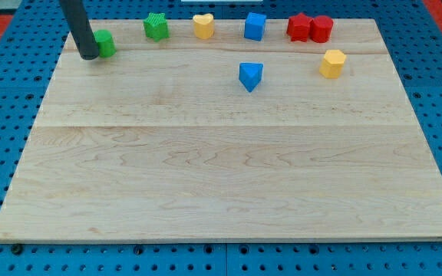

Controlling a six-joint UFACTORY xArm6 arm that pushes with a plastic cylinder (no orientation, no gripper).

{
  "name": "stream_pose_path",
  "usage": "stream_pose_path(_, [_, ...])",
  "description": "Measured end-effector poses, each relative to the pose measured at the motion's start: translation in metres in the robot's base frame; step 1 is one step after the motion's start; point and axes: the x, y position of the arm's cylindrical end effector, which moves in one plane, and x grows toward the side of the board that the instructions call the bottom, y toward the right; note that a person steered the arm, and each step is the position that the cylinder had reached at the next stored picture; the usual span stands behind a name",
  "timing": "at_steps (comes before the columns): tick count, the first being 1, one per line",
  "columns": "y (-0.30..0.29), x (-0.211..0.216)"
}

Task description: Push the green blocks towards the top left side of the board

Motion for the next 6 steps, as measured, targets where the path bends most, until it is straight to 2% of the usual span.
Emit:
stream_pose_path(2, [0.017, -0.033])
stream_pose_path(4, [0.031, -0.042])
stream_pose_path(5, [0.05, 0.008])
stream_pose_path(6, [0.13, 0.1])
